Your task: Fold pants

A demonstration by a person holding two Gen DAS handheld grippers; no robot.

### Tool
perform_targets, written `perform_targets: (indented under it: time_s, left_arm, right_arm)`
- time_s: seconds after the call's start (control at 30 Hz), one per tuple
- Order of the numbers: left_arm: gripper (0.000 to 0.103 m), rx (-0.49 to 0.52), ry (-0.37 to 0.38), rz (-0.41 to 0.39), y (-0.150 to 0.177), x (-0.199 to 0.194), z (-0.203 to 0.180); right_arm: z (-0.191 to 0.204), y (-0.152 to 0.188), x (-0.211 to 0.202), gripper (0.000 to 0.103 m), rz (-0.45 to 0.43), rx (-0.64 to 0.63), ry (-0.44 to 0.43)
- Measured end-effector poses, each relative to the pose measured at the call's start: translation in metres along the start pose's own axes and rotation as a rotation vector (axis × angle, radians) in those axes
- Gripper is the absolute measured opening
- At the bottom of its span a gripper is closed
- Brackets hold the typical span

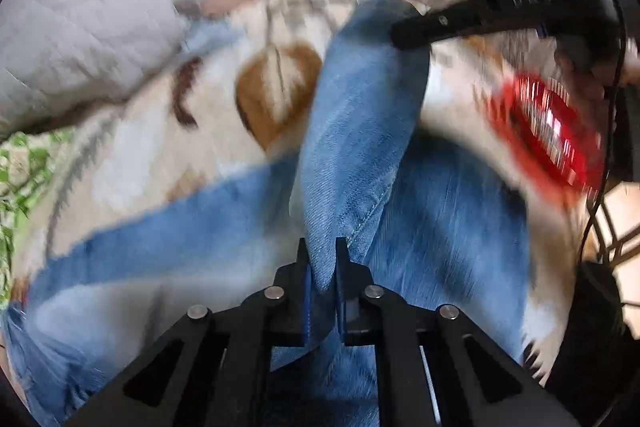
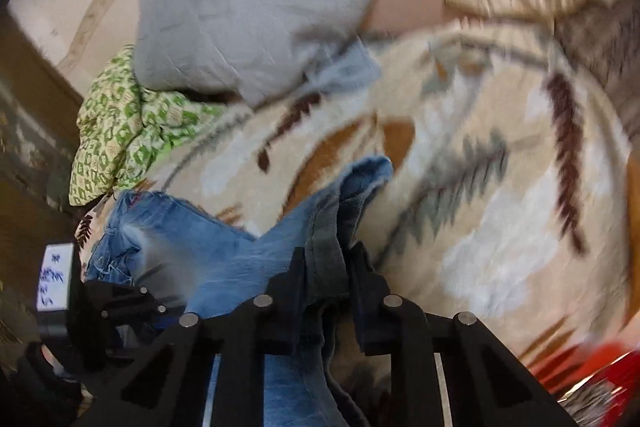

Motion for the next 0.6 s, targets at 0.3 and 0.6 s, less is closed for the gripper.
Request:
perform_targets:
  time_s: [0.3, 0.6]
  left_arm:
    - [0.009, -0.083, -0.007, -0.142, -0.075, 0.009, -0.01]
    - [0.095, -0.114, -0.086, -0.035, -0.047, 0.035, -0.009]
  right_arm:
    - [-0.054, -0.051, -0.048, 0.019, -0.07, 0.024, 0.197]
    - [-0.101, 0.008, -0.017, 0.067, 0.149, 0.163, 0.269]
Point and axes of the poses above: each gripper's, at about its wrist camera, not at the fingertips, and x roughly the way its jaws point, z to its left, y to its underside, the point moved 8 cm from there along x, roughly the way its jaws point, and after that the axes turned 12 degrees about -x, right-handed, at the moved point
